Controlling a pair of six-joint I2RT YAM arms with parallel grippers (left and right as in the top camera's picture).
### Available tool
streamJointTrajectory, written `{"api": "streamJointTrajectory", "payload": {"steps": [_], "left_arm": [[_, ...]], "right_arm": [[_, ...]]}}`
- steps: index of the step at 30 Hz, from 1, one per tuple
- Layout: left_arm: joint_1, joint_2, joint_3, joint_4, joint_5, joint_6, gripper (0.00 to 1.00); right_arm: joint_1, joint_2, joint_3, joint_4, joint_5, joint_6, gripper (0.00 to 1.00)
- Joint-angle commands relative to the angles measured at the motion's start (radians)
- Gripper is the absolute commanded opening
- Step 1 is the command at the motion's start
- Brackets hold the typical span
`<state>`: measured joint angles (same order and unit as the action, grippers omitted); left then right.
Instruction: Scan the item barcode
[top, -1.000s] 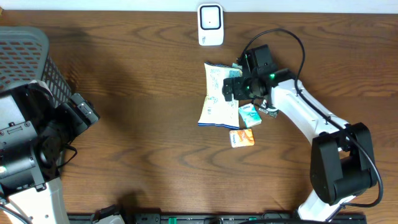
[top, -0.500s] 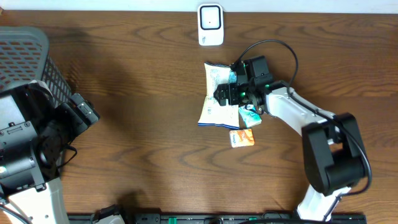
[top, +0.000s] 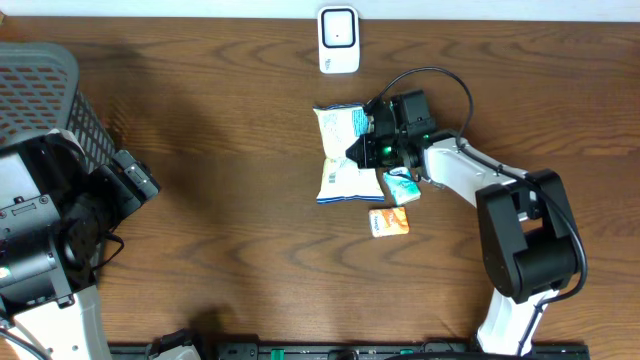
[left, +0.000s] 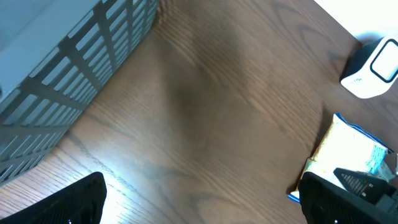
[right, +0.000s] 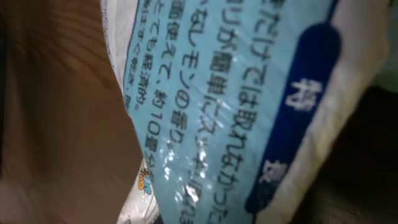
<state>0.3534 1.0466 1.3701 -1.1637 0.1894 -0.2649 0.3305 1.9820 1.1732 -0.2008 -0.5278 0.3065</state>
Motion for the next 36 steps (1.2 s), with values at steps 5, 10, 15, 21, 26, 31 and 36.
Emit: {"api": "streamJointTrajectory", "payload": {"steps": [5, 10, 15, 21, 26, 31, 36], "left_arm": [[0.005, 0.0, 0.016, -0.003, 0.009, -0.002, 0.98], [0.005, 0.0, 0.016, -0.003, 0.009, -0.002, 0.98], [0.005, 0.0, 0.016, -0.003, 0.009, -0.002, 0.98], [0.005, 0.0, 0.016, -0.003, 0.009, -0.002, 0.98], [0.005, 0.0, 0.016, -0.003, 0.009, -0.002, 0.97], [0.005, 0.0, 0.016, -0.003, 0.009, -0.002, 0.98], [0.005, 0.0, 0.016, -0.003, 0.009, -0.002, 0.97]], "right_arm": [[0.028, -0.223, 0.086, -0.139, 0.363, -0.075, 0.01], [0.142, -0.289, 0.089, -0.214, 0.841, -0.148, 0.01], [0.264, -0.243, 0.089, -0.246, 1.223, -0.194, 0.01], [0.388, -0.134, 0.089, -0.225, 1.375, -0.246, 0.01], [0.473, -0.077, 0.089, -0.22, 1.362, -0.263, 0.18], [0.578, -0.074, 0.095, -0.158, 1.291, -0.259, 0.48], [0.639, -0.074, 0.18, -0.197, 1.218, -0.2, 0.48]]}}
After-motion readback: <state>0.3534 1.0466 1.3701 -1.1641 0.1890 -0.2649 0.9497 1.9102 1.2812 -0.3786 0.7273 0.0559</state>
